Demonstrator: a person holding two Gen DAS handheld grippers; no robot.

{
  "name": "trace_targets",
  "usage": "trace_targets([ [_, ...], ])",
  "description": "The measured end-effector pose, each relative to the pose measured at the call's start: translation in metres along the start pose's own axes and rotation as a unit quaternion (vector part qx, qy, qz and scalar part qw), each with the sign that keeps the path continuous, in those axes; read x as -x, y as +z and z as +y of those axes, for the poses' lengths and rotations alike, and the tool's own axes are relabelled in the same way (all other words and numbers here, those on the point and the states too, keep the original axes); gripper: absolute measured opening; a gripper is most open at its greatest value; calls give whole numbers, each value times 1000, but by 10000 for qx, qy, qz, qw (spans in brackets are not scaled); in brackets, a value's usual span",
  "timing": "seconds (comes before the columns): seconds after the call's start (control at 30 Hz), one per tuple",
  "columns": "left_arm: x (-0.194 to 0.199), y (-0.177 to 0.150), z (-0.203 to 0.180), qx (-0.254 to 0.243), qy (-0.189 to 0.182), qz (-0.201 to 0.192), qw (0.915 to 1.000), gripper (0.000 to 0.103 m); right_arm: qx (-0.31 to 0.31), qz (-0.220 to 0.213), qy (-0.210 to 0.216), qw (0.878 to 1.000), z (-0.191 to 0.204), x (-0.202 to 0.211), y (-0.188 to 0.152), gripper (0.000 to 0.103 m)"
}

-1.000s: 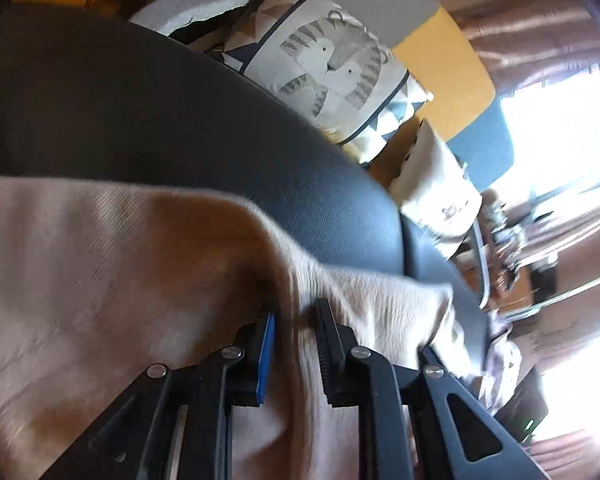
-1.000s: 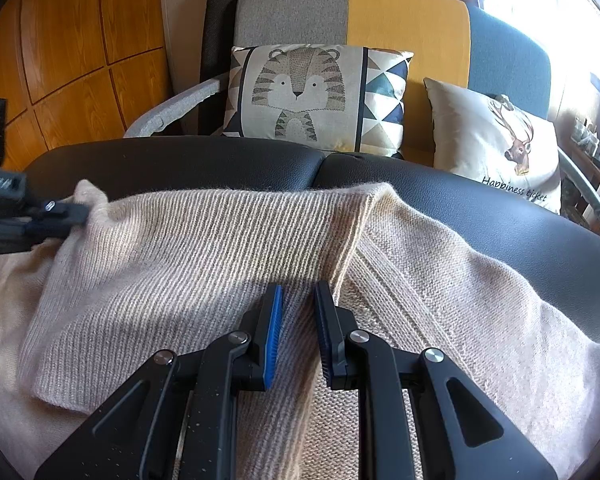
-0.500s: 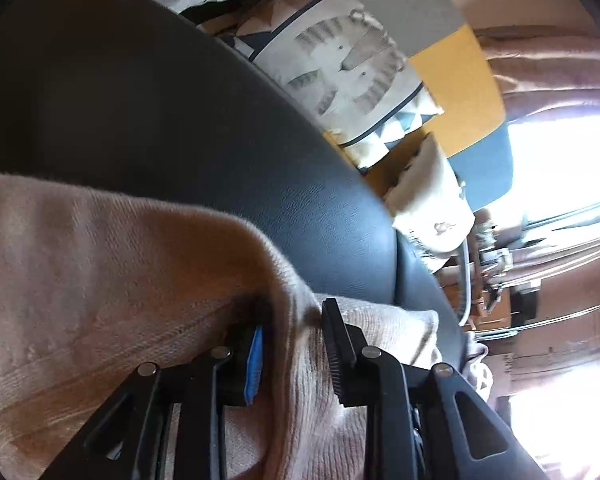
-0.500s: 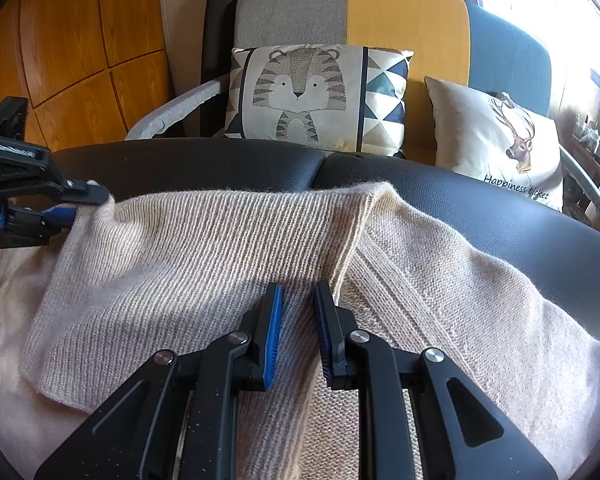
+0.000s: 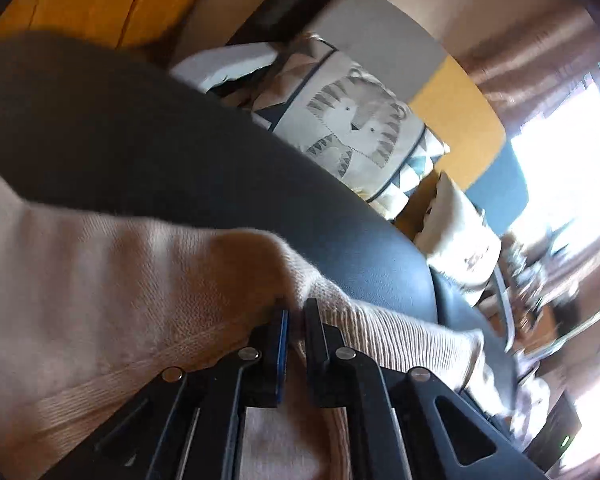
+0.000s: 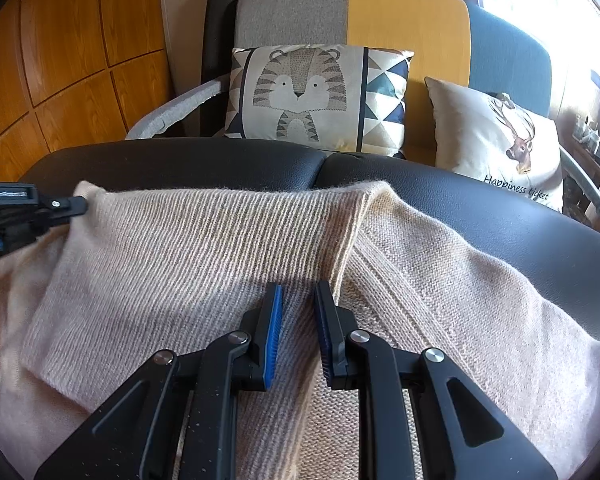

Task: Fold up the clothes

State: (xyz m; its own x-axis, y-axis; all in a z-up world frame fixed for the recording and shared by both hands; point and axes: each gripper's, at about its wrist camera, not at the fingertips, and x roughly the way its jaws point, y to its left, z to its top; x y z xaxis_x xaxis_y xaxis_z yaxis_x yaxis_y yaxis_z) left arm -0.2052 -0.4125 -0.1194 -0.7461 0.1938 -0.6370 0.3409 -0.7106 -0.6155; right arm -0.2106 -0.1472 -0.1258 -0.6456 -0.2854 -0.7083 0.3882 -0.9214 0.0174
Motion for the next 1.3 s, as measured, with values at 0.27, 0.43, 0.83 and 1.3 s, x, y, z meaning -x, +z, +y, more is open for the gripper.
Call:
trace_targets([
  [0.27,20,-6,1,-466,546,-361,9968,11,-17,-5,19,10000,0,0,1,18],
  [0.43,66,-24,-16,-927,1237,-1123,9816,15,19,-4,-5,10000,0,1,0,18],
  [0.83,-7,-28,-77,-2377,1733,-225,9555,19,-1,-7,14,10000,0,1,2,18],
  [1.3,24,-40,-81,-2421,1683,-420,9546,20,100,1,-112,9999,6,0,6,19],
])
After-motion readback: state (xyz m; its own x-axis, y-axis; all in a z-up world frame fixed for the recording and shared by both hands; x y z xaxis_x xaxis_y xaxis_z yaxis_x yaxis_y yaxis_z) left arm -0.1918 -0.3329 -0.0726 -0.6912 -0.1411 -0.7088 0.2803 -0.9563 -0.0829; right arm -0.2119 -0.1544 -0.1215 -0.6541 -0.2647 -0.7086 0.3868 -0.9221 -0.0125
